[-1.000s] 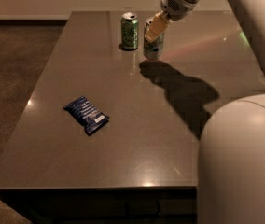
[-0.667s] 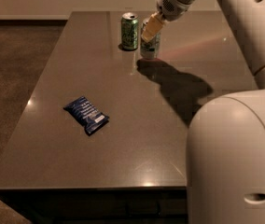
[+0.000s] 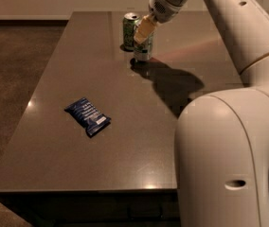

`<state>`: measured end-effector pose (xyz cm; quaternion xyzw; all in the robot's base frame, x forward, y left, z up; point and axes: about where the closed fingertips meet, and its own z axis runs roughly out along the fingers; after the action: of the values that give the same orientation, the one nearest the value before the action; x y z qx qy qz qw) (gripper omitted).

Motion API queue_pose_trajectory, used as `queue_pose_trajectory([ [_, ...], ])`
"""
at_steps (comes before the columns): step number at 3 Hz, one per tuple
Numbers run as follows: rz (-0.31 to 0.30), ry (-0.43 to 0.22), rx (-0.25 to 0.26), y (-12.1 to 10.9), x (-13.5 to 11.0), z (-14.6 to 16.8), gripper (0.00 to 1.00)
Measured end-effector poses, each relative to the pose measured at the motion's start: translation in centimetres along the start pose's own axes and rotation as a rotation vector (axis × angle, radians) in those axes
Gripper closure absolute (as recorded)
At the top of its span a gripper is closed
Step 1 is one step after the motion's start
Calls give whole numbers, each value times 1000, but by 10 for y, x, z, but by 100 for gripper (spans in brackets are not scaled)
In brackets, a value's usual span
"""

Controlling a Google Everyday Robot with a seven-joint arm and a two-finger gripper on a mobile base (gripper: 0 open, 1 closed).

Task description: Move 7up can near green can

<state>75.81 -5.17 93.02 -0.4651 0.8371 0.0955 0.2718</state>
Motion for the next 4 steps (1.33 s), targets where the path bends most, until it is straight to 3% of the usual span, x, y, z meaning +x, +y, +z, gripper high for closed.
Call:
queue_pose_trajectory([
  [1,-7,12,-17,4,-4,10,82],
  [4,-13,19,-36,3,-3,23,13],
])
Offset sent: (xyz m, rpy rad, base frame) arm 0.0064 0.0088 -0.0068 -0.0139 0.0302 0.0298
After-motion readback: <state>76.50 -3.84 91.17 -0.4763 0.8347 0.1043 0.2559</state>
